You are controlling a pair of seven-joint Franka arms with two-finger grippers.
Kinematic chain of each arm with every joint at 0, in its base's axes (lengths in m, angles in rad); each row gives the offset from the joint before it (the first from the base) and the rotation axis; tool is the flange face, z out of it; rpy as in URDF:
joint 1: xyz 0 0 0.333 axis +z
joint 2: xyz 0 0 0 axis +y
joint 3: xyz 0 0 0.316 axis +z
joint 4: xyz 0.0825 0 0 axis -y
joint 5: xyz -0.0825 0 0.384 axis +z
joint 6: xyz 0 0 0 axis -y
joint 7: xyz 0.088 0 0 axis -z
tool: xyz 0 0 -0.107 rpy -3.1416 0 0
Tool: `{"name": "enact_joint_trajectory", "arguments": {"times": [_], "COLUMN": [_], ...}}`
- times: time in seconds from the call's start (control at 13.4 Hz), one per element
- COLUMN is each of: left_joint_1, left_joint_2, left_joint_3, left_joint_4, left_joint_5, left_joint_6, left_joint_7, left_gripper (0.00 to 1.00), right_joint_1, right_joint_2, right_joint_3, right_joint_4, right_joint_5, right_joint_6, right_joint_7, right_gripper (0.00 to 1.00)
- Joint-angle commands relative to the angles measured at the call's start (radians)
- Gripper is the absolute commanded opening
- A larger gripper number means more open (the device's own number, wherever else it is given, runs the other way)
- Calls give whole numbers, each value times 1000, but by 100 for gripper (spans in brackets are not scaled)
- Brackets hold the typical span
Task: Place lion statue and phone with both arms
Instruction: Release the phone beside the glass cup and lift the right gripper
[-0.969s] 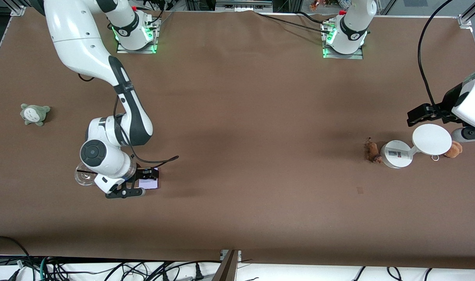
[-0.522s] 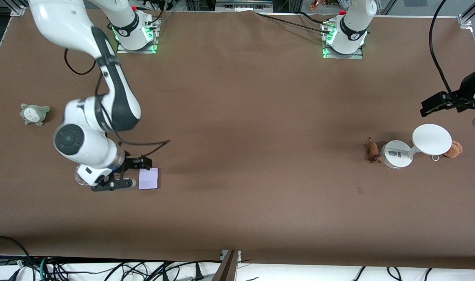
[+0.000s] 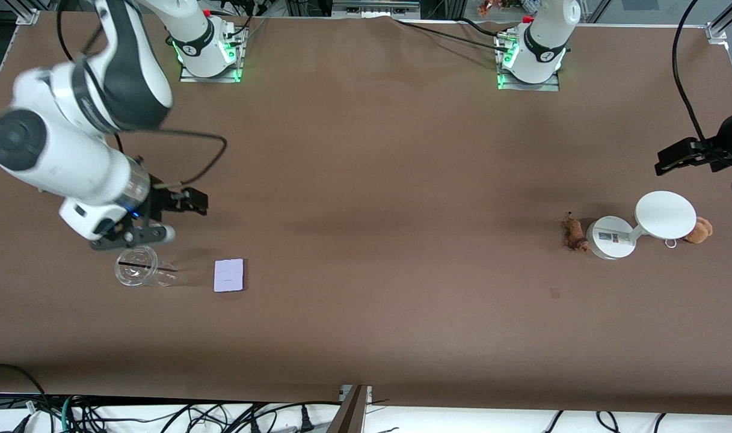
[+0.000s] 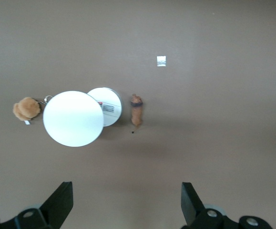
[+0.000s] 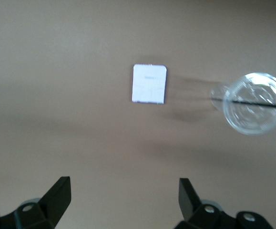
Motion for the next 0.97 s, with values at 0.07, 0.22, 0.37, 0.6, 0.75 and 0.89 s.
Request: {"name": "enact_joint_trajectory", "arguments": {"times": [0.07, 0.22, 0.37, 0.6, 0.75, 0.89], "left_joint_1": [-10, 1, 1, 1, -1, -1], "left_joint_2": [-43, -27, -17, -17, -16, -16], "left_joint_3": [29, 29, 29, 29, 29, 29], "left_joint_4": [-55, -43, -35, -34, -35, -35], "left_joint_5": [-36, -36, -36, -33, -30, -32], "left_joint_6": [2, -1, -1, -1, -1, -1], "left_joint_7": [24, 25, 24, 24, 24, 24], "left_gripper": [100, 100, 100, 100, 100, 100], "right_joint_1": [-6, -6, -6, -6, -7, -10], "right_joint_2": [-126, -174, -195, -194, -192, -186], "right_joint_3": [-37, -53, -62, -64, -64, -65], "right_joint_4": [-36, -36, -31, -24, -24, -22], "right_joint_5": [-7, -8, -10, -8, -10, -7], "right_joint_6": [-108, -156, -182, -181, -179, -178], "right_joint_7": [-21, -25, -27, -27, -30, -30], "right_gripper": [100, 100, 100, 100, 100, 100]}}
